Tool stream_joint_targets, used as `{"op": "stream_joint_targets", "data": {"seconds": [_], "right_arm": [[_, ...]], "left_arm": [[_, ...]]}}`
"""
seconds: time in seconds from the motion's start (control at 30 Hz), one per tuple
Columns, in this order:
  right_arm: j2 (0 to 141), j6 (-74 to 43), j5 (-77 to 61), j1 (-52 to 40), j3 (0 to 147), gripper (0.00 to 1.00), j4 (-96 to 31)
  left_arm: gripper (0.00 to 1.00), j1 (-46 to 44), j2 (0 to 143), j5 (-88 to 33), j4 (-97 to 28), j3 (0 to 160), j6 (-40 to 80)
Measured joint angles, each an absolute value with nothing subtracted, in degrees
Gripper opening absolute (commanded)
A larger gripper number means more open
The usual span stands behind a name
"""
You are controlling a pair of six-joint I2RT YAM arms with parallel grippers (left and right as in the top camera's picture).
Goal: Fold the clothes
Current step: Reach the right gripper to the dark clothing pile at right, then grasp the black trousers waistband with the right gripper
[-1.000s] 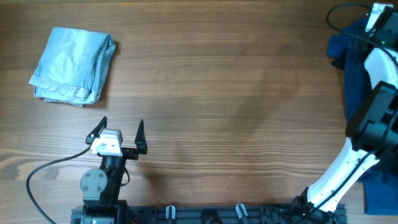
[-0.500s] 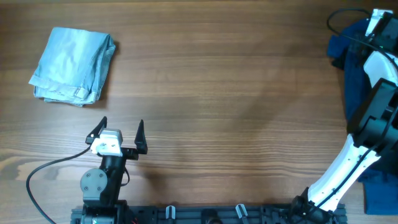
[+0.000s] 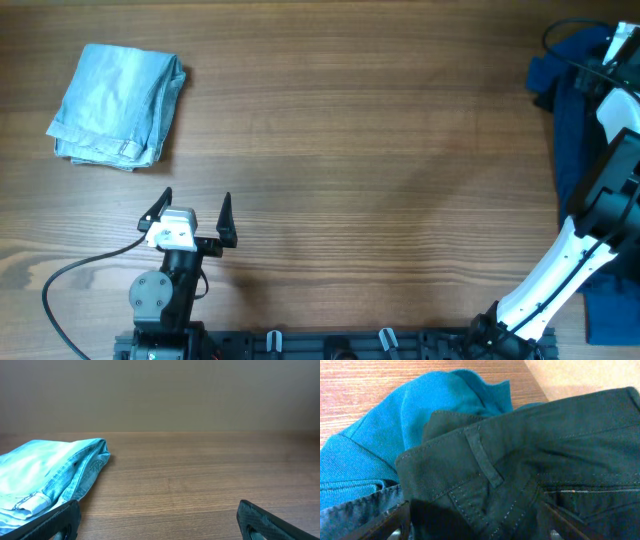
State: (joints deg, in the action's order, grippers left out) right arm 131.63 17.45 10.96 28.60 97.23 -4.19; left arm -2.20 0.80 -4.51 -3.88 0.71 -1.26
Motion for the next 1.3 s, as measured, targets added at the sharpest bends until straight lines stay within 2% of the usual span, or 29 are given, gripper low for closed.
{"op": "stream_joint_targets", "data": {"seconds": [0.1,0.13,0.23,0.3,0.4,0.63,0.73,0.77,0.93,1.3], "right_arm": [[132.55,17.43,10.96,28.6,97.23,0.8,-4.19],[132.77,17.43,10.96,28.6,97.23,0.75,-4.16],[133.19,16.99,10.94,28.6,97.23,0.49,-4.14],[133.19,16.91,10.59,28.6,97.23,0.46,-4.05],[133.19,16.71,10.52,28.56,97.23,0.34,-3.95],[133.19,17.74,11.88,28.56,97.23,0.33,-3.75],[133.19,19.9,12.75,28.56,97.23,0.25,-3.73],[133.19,21.17,13.13,28.56,97.23,0.14,-3.75],[133.16,22.39,13.91,28.56,97.23,0.05,-3.73],[127.5,21.19,14.0,28.58,97.23,0.04,-5.65]], "left_arm": [[1.0,-2.2,0.8,-4.51,-3.88,0.71,-1.26],[1.0,-2.2,0.8,-4.51,-3.88,0.71,-1.26],[1.0,-2.2,0.8,-4.51,-3.88,0.71,-1.26],[1.0,-2.2,0.8,-4.51,-3.88,0.71,-1.26],[1.0,-2.2,0.8,-4.51,-3.88,0.71,-1.26],[1.0,-2.2,0.8,-4.51,-3.88,0.71,-1.26],[1.0,-2.2,0.8,-4.51,-3.88,0.71,-1.26],[1.0,-2.2,0.8,-4.51,-3.88,0.71,-1.26],[1.0,-2.2,0.8,-4.51,-3.88,0.71,-1.26],[1.0,-2.2,0.8,-4.51,-3.88,0.71,-1.26]]}}
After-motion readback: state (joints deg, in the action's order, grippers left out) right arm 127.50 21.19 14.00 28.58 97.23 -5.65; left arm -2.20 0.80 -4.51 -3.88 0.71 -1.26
